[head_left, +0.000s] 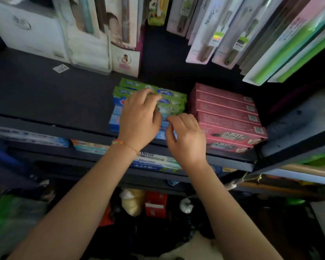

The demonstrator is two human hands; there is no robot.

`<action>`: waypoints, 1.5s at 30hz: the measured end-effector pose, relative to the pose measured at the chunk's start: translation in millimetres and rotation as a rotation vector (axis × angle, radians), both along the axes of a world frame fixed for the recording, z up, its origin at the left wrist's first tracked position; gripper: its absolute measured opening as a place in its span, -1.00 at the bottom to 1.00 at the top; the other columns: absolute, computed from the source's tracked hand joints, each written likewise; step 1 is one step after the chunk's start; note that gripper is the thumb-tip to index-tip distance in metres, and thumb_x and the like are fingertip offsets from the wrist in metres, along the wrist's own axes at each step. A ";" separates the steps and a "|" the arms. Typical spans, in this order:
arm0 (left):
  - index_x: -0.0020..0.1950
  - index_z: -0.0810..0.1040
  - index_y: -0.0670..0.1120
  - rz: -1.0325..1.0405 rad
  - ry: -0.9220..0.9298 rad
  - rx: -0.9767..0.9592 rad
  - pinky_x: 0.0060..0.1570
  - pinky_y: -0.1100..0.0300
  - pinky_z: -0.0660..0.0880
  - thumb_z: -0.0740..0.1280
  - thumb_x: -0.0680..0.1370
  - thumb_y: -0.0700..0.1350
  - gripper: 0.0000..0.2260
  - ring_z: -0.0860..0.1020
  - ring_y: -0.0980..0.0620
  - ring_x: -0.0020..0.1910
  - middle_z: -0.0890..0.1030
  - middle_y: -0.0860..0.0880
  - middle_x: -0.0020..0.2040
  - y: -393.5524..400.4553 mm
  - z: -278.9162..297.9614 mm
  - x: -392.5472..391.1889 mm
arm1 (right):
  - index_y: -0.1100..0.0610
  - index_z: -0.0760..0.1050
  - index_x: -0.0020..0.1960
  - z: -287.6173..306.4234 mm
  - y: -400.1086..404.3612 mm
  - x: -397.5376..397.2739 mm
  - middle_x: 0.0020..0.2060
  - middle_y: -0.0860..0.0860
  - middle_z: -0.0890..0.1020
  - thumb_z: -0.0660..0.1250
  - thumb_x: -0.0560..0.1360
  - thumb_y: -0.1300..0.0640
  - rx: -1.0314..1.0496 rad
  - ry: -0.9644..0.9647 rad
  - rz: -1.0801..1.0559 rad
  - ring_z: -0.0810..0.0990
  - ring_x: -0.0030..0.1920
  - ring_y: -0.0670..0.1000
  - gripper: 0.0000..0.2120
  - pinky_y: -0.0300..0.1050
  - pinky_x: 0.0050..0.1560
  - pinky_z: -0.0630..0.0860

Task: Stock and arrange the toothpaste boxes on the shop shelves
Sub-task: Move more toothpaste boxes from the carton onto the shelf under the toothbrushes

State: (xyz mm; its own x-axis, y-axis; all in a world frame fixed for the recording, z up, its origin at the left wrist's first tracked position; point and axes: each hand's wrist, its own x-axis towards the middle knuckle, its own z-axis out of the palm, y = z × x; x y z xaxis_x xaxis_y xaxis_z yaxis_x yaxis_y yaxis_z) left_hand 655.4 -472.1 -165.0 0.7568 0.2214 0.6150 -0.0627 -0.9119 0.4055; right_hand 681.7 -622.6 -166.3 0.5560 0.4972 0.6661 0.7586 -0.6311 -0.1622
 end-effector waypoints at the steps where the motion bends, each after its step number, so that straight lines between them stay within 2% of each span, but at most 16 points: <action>1: 0.10 0.60 -0.17 -0.002 -0.062 -0.063 -0.04 -0.08 0.52 0.29 0.51 -0.20 -0.80 0.57 -0.15 0.01 0.59 -0.13 0.08 -14.1 1.3 -9.6 | 0.23 0.61 -0.03 -5.1 -11.7 -11.9 -0.22 0.09 0.60 0.26 0.51 0.27 0.041 0.060 0.031 0.53 -0.31 0.12 -0.85 -0.03 -0.41 0.46; 2: 0.02 0.61 -0.15 -0.021 -0.083 -0.107 -0.21 -0.03 0.52 0.27 0.52 -0.18 -0.84 0.57 -0.11 -0.11 0.59 -0.09 -0.02 -30.0 2.0 -19.4 | 0.22 0.61 0.01 -11.2 -26.3 -23.0 -0.22 0.08 0.62 0.24 0.51 0.25 0.078 0.121 0.042 0.54 -0.34 0.11 -0.81 -0.06 -0.45 0.45; 4: -0.06 0.59 -0.12 -0.086 -0.046 -0.152 -0.37 0.03 0.48 0.24 0.53 -0.14 -0.85 0.56 -0.07 -0.26 0.58 -0.05 -0.12 -66.6 -2.8 -36.6 | 0.19 0.62 0.04 -29.8 -63.1 -38.7 -0.19 0.03 0.65 0.22 0.51 0.20 0.126 0.243 0.026 0.56 -0.32 0.04 -0.77 -0.09 -0.42 0.45; 7: -0.09 0.59 -0.04 -0.178 0.105 -0.162 -0.39 0.05 0.49 0.21 0.51 -0.08 -0.83 0.55 -0.02 -0.33 0.57 0.04 -0.18 -128.9 -21.7 -51.0 | 0.16 0.62 0.06 -58.4 -132.0 -49.9 -0.21 -0.01 0.64 0.17 0.54 0.14 0.109 0.412 -0.030 0.55 -0.30 -0.03 -0.74 -0.14 -0.40 0.43; 9: -0.08 0.59 0.00 -0.218 0.237 -0.134 -0.36 0.04 0.51 0.19 0.51 -0.05 -0.82 0.56 -0.01 -0.29 0.58 0.05 -0.16 -174.8 -37.6 -52.4 | 0.15 0.62 0.07 -71.6 -184.3 -55.3 -0.22 -0.01 0.63 0.18 0.54 0.15 0.084 0.478 -0.072 0.56 -0.31 -0.01 -0.75 -0.17 -0.41 0.41; 11: -0.05 0.60 0.02 -0.267 0.357 -0.077 -0.34 0.03 0.51 0.18 0.53 -0.03 -0.80 0.58 -0.03 -0.24 0.59 0.05 -0.12 -229.4 -49.7 -50.9 | 0.15 0.61 0.07 -76.8 -243.6 -61.0 -0.21 -0.01 0.63 0.22 0.54 0.18 0.098 0.505 -0.116 0.56 -0.32 -0.01 -0.78 -0.11 -0.43 0.45; 15: 0.01 0.60 0.02 -0.328 0.485 0.011 -0.30 0.07 0.48 0.22 0.59 -0.02 -0.83 0.58 -0.05 -0.12 0.58 0.05 -0.04 -360.6 -61.9 -56.1 | 0.15 0.60 0.06 -80.0 -383.3 -74.8 -0.17 0.00 0.63 0.20 0.55 0.10 0.152 0.527 -0.186 0.57 -0.27 0.01 -0.76 -0.05 -0.38 0.50; 19: 0.18 0.55 0.04 -0.446 0.758 0.082 -0.09 0.01 0.55 0.24 0.62 0.03 -0.81 0.58 -0.03 0.03 0.54 0.03 0.11 -498.6 -73.3 -58.8 | 0.10 0.51 0.22 -79.1 -534.3 -93.8 0.02 0.03 0.58 0.29 0.56 0.12 0.032 0.616 -0.325 0.59 -0.07 0.09 -0.76 0.01 -0.22 0.55; 22: 0.36 0.44 0.11 -0.630 0.931 0.189 0.08 0.04 0.53 0.25 0.62 0.12 -0.68 0.54 -0.01 0.19 0.49 0.06 0.27 -592.0 -66.8 -50.6 | 0.09 0.54 0.19 -72.3 -629.8 -110.8 0.02 0.05 0.56 0.31 0.55 0.10 0.063 0.649 -0.441 0.58 -0.02 0.14 -0.77 0.04 -0.15 0.53; 25: 0.38 0.43 0.11 -0.716 0.834 0.160 -0.02 0.11 0.51 0.25 0.62 0.10 -0.67 0.56 0.02 0.13 0.50 0.06 0.26 -668.1 -54.4 -38.5 | 0.11 0.58 0.12 -66.4 -696.6 -115.3 -0.02 0.06 0.59 0.31 0.53 0.17 0.212 0.621 -0.577 0.60 -0.08 0.13 -0.82 0.01 -0.11 0.52; 29: 0.34 0.49 0.05 -0.789 0.778 0.167 0.09 0.05 0.50 0.29 0.60 0.04 -0.68 0.55 -0.03 0.17 0.51 0.00 0.25 -734.4 -59.0 -23.1 | 0.11 0.59 0.10 -69.6 -746.3 -106.2 -0.03 0.05 0.59 0.33 0.53 0.19 0.274 0.631 -0.628 0.58 -0.09 0.12 -0.84 -0.12 -0.20 0.41; 34: 0.29 0.55 -0.06 -0.806 0.636 0.140 0.19 0.01 0.45 0.35 0.57 -0.05 -0.71 0.46 -0.09 0.23 0.51 -0.05 0.20 -778.0 -87.0 13.2 | 0.11 0.59 0.08 -88.2 -796.1 -76.0 -0.03 0.03 0.56 0.33 0.54 0.17 0.253 0.708 -0.599 0.57 -0.08 0.09 -0.86 0.07 -0.13 0.54; 38: 0.12 0.62 -0.09 -0.729 0.477 0.098 0.10 -0.05 0.50 0.44 0.44 -0.13 -0.74 0.51 -0.14 0.13 0.56 -0.08 0.11 -813.8 -113.5 62.3 | 0.10 0.59 0.09 -95.5 -837.5 -30.0 -0.05 -0.01 0.51 0.33 0.53 0.20 0.207 0.732 -0.613 0.54 -0.13 0.07 -0.84 -0.02 -0.15 0.50; 41: 0.10 0.63 -0.10 -0.686 0.470 0.099 0.19 -0.08 0.48 0.31 0.44 -0.06 -0.72 0.52 -0.15 0.19 0.57 -0.11 0.16 -850.5 -120.3 103.1 | 0.10 0.60 0.07 -93.7 -863.9 4.7 -0.05 -0.07 0.47 0.35 0.50 0.21 0.199 0.730 -0.638 0.54 -0.10 0.01 -0.83 -0.17 -0.15 0.45; 43: 0.07 0.65 -0.11 -0.678 0.509 0.140 0.18 -0.08 0.49 0.21 0.40 -0.02 -0.65 0.54 -0.18 0.16 0.59 -0.14 0.15 -875.4 -119.6 124.8 | 0.11 0.60 0.11 -92.5 -881.9 23.0 -0.05 -0.07 0.45 0.36 0.50 0.21 0.177 0.739 -0.657 0.56 -0.11 0.03 -0.81 -0.12 -0.16 0.48; 45: 0.06 0.64 -0.11 -0.652 0.569 0.226 0.15 -0.07 0.46 0.26 0.36 -0.02 -0.65 0.55 -0.20 0.12 0.61 -0.16 0.13 -896.0 -120.8 140.8 | 0.11 0.57 0.18 -92.5 -900.1 40.8 0.01 -0.03 0.46 0.34 0.51 0.19 0.118 0.769 -0.678 0.56 -0.07 0.06 -0.76 -0.05 -0.14 0.50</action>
State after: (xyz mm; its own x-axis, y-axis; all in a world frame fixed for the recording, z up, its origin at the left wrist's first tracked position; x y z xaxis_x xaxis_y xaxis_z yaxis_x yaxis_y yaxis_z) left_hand 796.1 -1368.2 -285.8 0.8936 -0.4408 0.0843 -0.4409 -0.8273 0.3481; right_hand 722.5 -1522.7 -258.8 0.9915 -0.1248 0.0361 -0.0855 -0.8359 -0.5422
